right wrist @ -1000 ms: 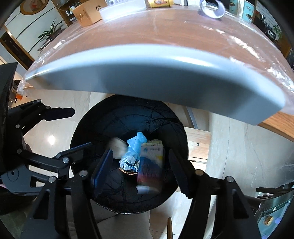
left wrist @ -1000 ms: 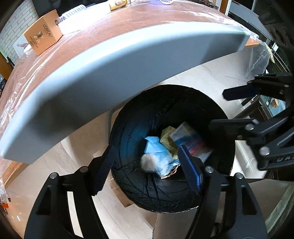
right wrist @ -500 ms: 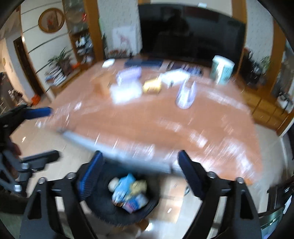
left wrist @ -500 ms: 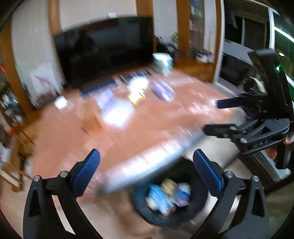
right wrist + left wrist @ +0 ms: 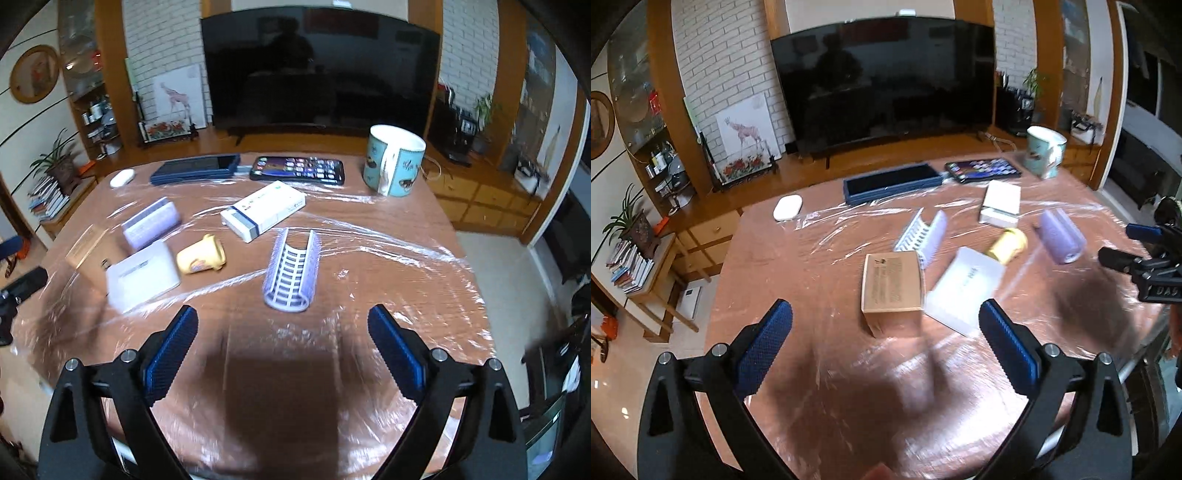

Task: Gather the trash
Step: 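Move both grippers back over the table toward the brown box and lavender curler, then grasp the brown cardboard box with the left gripper while the right grasps the lavender hair curler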

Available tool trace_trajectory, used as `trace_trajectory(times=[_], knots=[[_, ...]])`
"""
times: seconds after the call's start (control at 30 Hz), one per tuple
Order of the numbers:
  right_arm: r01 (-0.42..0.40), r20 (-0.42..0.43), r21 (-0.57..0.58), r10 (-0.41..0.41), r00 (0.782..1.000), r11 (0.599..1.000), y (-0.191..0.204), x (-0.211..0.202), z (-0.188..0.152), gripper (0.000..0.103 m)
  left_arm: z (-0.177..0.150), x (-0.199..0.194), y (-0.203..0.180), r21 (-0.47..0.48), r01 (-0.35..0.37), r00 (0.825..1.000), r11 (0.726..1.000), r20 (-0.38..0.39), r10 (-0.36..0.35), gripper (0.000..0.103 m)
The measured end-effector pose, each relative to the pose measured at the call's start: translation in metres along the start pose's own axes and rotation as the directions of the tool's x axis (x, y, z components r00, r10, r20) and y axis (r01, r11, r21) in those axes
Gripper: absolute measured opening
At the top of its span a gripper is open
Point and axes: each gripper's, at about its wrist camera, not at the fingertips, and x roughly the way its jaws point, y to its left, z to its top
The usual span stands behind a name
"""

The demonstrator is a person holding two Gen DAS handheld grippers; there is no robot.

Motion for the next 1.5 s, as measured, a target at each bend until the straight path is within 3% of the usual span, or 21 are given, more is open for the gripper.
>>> trace_trajectory(times=[0.2, 0.43, 0.6, 0.8, 0.97, 1.0, 1.1, 1.5], knots=[[0.03, -0.039, 0.006, -0.03, 0.999, 1.0, 0.0, 0.034, 0.015, 0.092, 0.01, 0.037, 0.004, -0.008, 0.019, 0.998, 1.0, -0.055, -0.02, 0.101], [0.014, -0.079, 0.058, -0.01, 0.997, 0.998, -0.007, 0.062, 0.025, 0.09, 0.014, 0.066, 0.009, -0.015, 0.021, 0.995, 1.0, -0.096, -0.022, 0.1], [0.013, -0.102, 0.078, -0.005, 0.995, 0.997, -0.01, 0.078, 0.028, 0.075, 0.015, 0.082, 0.017, -0.051, 0.051, 0.99, 0.997, -0.13, -0.057, 0.079], [0.02, -0.117, 0.071, -0.012, 0.993, 0.997, -0.007, 0.091, 0.028, 0.063, 0.012, 0.094, 0.019, -0.06, 0.069, 0.984, 0.996, -0.161, -0.078, 0.061], [0.023, -0.118, 0.068, -0.015, 0.993, 0.997, -0.006, 0.096, 0.027, 0.059, 0.009, 0.1, 0.019, -0.059, 0.066, 0.981, 0.996, -0.178, -0.075, 0.055], [0.027, -0.115, 0.07, -0.019, 0.993, 0.997, -0.006, 0.095, 0.027, 0.054, 0.008, 0.101, 0.019, -0.06, 0.066, 0.981, 0.996, -0.179, -0.076, 0.051], [0.04, -0.112, 0.063, -0.033, 0.993, 0.997, -0.007, 0.095, 0.028, 0.043, 0.008, 0.101, 0.018, -0.051, 0.069, 0.981, 0.996, -0.179, -0.077, 0.05], [-0.044, -0.066, 0.104, 0.051, 0.996, 0.994, -0.01, 0.067, 0.022, 0.042, 0.007, 0.089, 0.018, -0.057, 0.06, 0.985, 0.997, -0.156, -0.068, 0.05]])
